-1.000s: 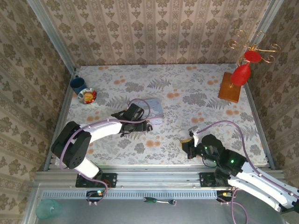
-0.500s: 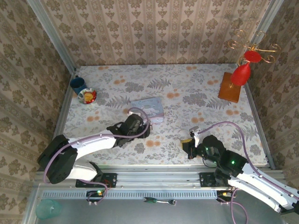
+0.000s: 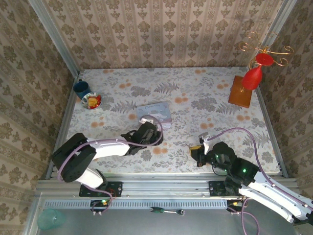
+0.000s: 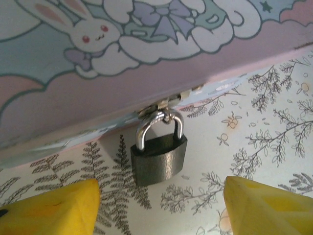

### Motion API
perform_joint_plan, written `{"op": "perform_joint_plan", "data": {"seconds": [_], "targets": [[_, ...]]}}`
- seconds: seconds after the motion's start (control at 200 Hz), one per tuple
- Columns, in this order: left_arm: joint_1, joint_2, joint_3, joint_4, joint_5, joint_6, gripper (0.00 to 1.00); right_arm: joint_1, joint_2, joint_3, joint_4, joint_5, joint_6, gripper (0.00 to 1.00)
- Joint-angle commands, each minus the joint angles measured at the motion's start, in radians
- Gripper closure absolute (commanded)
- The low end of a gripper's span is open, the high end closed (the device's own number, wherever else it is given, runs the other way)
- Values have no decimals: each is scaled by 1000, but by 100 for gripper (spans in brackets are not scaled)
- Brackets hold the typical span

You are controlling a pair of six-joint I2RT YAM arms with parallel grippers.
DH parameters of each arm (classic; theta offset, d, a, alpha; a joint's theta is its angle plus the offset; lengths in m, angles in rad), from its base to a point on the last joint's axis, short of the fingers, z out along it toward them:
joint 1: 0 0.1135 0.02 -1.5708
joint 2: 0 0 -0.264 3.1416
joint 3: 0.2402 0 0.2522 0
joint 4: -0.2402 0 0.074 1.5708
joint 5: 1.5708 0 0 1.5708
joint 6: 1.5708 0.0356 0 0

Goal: Unlock a padlock with a key

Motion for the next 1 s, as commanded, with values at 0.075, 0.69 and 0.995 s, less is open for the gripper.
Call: {"op": "perform_joint_plan", "data": {"seconds": [0.075,0.69,0.995], "targets": [[44,54,57,45,-1,8,32,-5,-17,-17,18,25,-7,100],[92,172,137,16,14,8,40,-6,-17,-22,29,28,-6,100],[127,142,102,50,44,40,53,-7,-15,-21,23,39,2,100]]}}
